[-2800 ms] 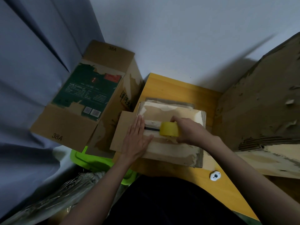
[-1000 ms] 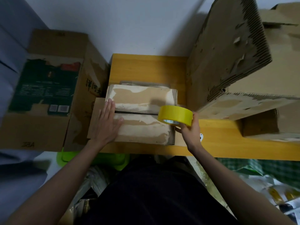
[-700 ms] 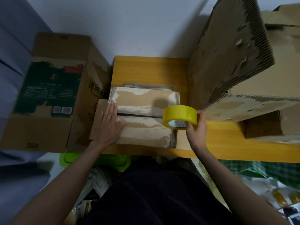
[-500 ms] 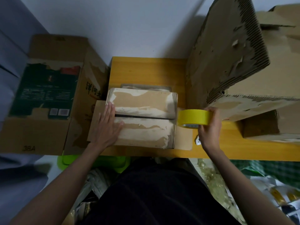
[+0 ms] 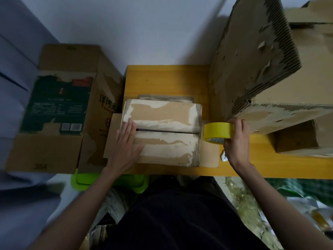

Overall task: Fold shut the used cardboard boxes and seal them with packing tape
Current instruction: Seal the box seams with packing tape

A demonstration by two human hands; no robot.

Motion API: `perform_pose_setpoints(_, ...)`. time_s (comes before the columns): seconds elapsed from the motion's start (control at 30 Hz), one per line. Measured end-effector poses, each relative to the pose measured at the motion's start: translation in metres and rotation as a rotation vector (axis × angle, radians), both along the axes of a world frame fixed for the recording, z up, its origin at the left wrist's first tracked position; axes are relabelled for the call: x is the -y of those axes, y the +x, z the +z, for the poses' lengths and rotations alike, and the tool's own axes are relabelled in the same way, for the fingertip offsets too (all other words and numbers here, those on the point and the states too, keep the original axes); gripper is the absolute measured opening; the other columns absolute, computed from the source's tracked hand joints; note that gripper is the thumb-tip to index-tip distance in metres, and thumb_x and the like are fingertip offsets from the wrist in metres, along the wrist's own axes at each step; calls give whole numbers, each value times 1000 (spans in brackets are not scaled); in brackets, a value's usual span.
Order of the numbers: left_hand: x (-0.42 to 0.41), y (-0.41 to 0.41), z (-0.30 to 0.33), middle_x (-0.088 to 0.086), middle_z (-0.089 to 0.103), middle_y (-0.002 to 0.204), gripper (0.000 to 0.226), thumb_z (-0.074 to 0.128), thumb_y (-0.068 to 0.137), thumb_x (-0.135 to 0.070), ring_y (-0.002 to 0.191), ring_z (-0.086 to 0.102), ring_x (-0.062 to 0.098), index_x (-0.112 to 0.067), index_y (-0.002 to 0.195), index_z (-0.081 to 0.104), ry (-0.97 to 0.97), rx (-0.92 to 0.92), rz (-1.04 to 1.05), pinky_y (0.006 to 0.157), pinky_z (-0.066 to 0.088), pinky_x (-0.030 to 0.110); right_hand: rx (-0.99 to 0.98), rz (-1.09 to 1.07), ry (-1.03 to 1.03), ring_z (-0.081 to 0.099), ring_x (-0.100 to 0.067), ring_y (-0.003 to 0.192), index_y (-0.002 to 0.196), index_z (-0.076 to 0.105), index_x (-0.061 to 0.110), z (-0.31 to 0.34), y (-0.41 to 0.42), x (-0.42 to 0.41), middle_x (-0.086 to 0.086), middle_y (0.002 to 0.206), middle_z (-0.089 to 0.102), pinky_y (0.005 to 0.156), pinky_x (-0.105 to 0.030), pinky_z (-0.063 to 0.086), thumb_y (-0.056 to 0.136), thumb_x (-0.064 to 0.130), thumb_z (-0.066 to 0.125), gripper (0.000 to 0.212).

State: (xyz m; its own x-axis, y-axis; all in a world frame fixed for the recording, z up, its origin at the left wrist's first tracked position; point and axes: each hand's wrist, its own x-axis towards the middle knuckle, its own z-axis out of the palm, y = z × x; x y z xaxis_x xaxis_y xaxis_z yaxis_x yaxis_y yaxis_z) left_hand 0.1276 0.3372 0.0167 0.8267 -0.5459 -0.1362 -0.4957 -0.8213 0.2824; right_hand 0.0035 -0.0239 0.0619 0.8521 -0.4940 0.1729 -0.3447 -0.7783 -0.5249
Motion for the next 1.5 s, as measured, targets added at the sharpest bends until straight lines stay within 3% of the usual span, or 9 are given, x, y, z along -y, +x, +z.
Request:
perform_pose_setpoints(0.2, 13, -13, -6, 0, -15, 168, 80, 10, 99, -67, 154, -14, 15, -18, 160, -8, 65, -6, 0, 126, 6, 47, -56, -3, -64, 44, -35, 98, 116, 50, 7, -7, 2, -1, -20, 111, 51, 75, -46, 40, 69, -15, 68, 55)
perform_pose_setpoints(0.63, 65, -29, -6, 4, -22, 166, 84, 10, 99, -68, 153, -18, 17, -13, 159, -9, 57, -10, 85, 126, 5, 47, -103, -23, -44, 47, -40, 99, 116, 52, 5, -8, 5, -6, -21, 110, 52, 78, -49, 42, 67, -16, 69, 56)
perform_pose_setpoints(1.0, 158, -52, -7, 4, -24, 165, 87, 3, 95, -71, 151, -24, 16, -13, 159, -11, 82, -57, -64, 126, 0, 43, -125, -3, -23, 47, -39, 99, 117, 51, 5, -10, 5, -1, -20, 111, 51, 78, -49, 43, 65, -17, 67, 58)
perform_pose_setpoints(1.13, 193, -58, -8, 3, -19, 167, 90, 21, 97, -70, 152, -20, 15, -12, 160, -7, 17, -60, -153, 126, -2, 41, -132, 13, -17, 45, -35, 101, 117, 50, 7, -11, 7, 1, -18, 113, 51, 81, -47, 43, 64, -15, 70, 61)
perform_pose_setpoints(1.27, 212, -52, -7, 6, -19, 167, 95, 41, 89, -50, 154, -17, 19, -9, 159, -7, 35, -35, -216, 126, 7, 46, -134, 14, -9, 46, -35, 101, 117, 51, 8, -11, 8, 5, -17, 115, 52, 81, -47, 43, 63, -16, 69, 62)
perform_pose_setpoints(1.5, 200, -58, -8, 8, -17, 167, 95, 43, 87, -42, 154, -16, 21, -9, 159, -9, 85, -1, -266, 126, 6, 45, -154, 66, -3, 46, -35, 102, 120, 55, 9, -16, -7, 1, -16, 116, 57, 82, -47, 43, 63, -9, 73, 62)
